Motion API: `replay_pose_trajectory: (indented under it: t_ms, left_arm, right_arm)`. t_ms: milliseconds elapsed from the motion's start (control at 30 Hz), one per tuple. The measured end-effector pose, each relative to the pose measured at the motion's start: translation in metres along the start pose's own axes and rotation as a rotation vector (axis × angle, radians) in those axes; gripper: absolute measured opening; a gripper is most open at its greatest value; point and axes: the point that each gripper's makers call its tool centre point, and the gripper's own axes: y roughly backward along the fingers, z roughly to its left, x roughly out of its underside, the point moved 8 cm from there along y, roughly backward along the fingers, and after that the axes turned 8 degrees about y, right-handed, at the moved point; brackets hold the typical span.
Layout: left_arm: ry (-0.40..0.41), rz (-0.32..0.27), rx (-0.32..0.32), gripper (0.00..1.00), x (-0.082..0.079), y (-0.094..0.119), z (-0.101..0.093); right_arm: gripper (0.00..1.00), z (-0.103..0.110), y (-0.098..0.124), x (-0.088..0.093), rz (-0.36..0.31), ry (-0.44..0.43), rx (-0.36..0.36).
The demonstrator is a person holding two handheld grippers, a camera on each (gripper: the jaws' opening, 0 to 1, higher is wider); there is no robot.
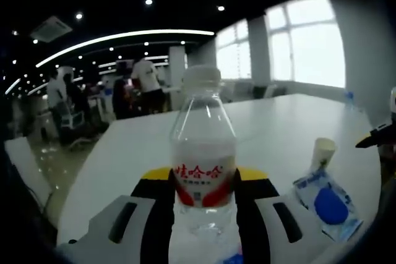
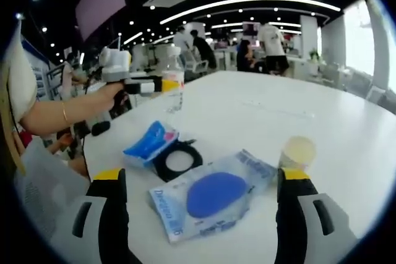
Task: Arrange the tabletop items into an orderly group along one side of the table until the central work area is clear of visible clutter.
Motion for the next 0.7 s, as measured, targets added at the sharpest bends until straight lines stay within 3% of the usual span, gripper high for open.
replay_pose_trajectory:
  t_ms: [700]
  left_arm:
    - [0.07,-0.002,-0.084,0.35,0.02,-0.036,0.034]
  right_arm:
    - [0.98,-0.002,-0.004,0.016,0.052,-0.044,0.006]
